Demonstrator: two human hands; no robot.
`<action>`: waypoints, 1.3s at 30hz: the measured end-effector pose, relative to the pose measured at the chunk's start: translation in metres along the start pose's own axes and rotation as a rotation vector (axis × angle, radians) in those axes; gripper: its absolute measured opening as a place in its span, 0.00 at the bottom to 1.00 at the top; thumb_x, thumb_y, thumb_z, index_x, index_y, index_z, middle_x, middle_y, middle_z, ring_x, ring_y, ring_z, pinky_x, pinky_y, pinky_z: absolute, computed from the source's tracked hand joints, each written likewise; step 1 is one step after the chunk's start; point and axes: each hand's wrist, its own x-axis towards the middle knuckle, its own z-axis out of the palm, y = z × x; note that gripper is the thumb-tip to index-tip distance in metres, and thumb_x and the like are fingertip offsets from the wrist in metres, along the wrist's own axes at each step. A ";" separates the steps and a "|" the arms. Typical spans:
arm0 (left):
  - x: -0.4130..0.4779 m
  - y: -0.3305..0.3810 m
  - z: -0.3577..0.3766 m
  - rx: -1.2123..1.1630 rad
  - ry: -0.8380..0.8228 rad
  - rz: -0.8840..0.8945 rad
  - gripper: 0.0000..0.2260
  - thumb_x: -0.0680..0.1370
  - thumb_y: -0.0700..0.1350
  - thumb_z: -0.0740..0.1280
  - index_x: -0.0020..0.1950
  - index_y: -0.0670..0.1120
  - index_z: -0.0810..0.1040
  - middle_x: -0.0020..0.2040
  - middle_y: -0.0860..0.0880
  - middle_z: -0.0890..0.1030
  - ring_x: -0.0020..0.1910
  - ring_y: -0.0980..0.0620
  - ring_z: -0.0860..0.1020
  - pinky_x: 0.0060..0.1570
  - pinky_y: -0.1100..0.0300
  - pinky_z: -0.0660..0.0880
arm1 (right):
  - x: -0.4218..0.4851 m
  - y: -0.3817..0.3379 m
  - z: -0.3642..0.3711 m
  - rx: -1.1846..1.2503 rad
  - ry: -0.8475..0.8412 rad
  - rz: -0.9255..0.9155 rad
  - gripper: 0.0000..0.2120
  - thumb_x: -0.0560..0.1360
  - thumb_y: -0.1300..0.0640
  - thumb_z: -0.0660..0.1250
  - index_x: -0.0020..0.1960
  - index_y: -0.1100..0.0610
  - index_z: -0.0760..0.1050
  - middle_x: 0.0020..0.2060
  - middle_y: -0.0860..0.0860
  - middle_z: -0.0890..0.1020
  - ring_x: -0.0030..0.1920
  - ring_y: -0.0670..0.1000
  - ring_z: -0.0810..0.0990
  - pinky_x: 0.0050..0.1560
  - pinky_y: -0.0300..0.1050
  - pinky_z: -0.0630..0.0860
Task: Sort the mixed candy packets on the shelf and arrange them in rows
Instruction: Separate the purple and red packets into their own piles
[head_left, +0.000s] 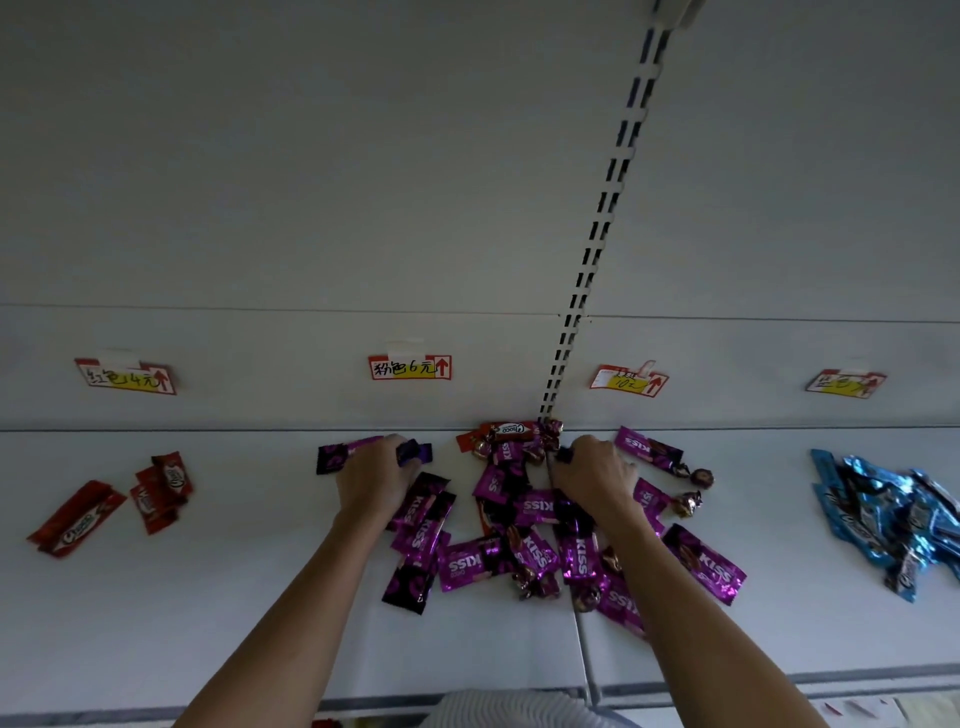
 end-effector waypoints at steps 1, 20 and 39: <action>-0.002 -0.002 0.001 0.012 0.033 0.033 0.12 0.76 0.52 0.67 0.50 0.44 0.78 0.46 0.47 0.82 0.48 0.47 0.79 0.36 0.59 0.70 | 0.000 0.005 -0.001 0.055 0.001 0.010 0.08 0.74 0.54 0.63 0.41 0.58 0.71 0.35 0.51 0.75 0.40 0.53 0.76 0.55 0.52 0.74; -0.061 0.060 -0.022 -1.130 -0.234 -0.437 0.12 0.79 0.51 0.61 0.54 0.44 0.76 0.46 0.47 0.79 0.38 0.56 0.74 0.37 0.63 0.69 | -0.024 0.053 -0.028 1.368 -0.238 0.169 0.01 0.74 0.65 0.67 0.45 0.62 0.76 0.37 0.58 0.81 0.34 0.55 0.80 0.38 0.49 0.77; -0.104 0.081 -0.039 -1.541 -0.475 -0.528 0.13 0.79 0.48 0.59 0.54 0.41 0.78 0.44 0.44 0.81 0.42 0.49 0.81 0.41 0.56 0.79 | -0.071 0.049 -0.039 1.746 -0.668 0.234 0.17 0.78 0.56 0.59 0.64 0.63 0.66 0.51 0.63 0.81 0.45 0.59 0.83 0.36 0.48 0.79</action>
